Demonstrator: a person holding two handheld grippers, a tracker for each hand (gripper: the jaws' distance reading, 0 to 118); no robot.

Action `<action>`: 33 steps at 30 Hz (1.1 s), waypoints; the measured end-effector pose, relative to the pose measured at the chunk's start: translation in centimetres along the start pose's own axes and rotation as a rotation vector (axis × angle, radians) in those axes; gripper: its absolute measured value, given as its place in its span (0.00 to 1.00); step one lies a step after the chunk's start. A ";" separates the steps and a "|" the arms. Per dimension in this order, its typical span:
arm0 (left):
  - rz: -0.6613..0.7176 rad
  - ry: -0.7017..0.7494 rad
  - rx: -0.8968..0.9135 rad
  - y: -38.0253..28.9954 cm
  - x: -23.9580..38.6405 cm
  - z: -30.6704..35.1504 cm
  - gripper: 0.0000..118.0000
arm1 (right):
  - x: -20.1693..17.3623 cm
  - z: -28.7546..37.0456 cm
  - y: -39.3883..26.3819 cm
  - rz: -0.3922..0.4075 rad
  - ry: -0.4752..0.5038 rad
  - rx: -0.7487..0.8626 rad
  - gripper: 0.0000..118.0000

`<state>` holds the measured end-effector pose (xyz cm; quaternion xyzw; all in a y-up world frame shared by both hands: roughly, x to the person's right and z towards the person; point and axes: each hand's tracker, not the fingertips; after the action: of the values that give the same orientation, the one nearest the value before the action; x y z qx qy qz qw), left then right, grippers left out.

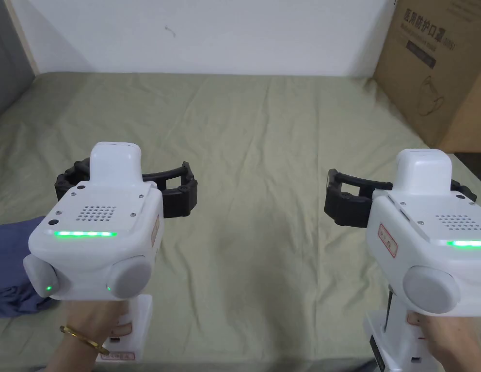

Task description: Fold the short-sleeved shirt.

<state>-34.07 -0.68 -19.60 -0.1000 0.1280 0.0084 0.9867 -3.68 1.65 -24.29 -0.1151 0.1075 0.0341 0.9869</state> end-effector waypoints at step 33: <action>-0.027 -0.004 0.012 0.2 0.2 0.1 1.00 | 0.0 0.3 0.4 0.013 0.003 0.015 1.00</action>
<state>-33.84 -0.52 -19.62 -0.0959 0.1248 -0.0057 0.9875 -3.62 2.16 -24.09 -0.1072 0.1100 0.0397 0.9873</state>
